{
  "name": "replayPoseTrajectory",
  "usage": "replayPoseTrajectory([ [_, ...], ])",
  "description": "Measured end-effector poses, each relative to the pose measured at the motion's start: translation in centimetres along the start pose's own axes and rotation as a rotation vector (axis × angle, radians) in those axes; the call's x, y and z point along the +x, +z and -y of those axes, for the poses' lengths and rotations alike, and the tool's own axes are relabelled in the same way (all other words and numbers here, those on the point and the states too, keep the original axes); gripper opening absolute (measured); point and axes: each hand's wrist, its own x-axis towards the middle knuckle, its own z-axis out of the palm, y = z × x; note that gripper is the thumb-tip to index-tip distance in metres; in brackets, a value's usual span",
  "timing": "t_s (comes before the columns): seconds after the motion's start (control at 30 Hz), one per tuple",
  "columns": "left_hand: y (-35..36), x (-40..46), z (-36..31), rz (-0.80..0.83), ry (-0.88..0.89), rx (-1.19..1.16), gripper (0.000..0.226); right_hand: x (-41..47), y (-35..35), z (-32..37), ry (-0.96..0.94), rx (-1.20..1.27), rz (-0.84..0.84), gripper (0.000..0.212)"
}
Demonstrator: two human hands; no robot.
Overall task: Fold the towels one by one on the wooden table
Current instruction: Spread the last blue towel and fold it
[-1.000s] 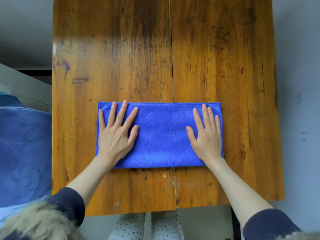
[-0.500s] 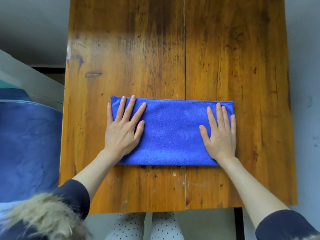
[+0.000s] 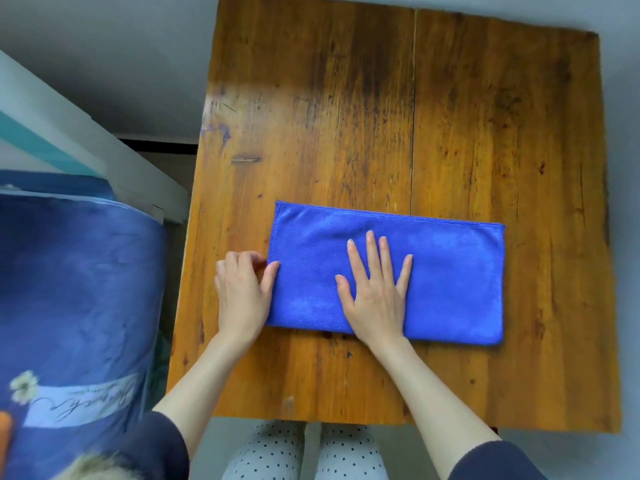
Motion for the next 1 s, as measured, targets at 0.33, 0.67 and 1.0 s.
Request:
replayPoseTrajectory([
  [0.33, -0.8, 2.0, -1.8, 0.129, -0.15, 0.038, 0.017, 0.4, 0.3, 0.2, 0.021, -0.091, 0.069, 0.057],
  [0.67, -4.4, 11.6, -3.7, 0.228, -0.245, -0.22, 0.017, 6.8, -2.3, -0.4, -0.039, -0.03, 0.123, 0.061],
  [1.0, -7.9, 13.3, -5.5, 0.644, -0.312, -0.502, 0.021, 6.7, -2.2, -1.8, 0.069, -0.149, 0.315, 0.09],
])
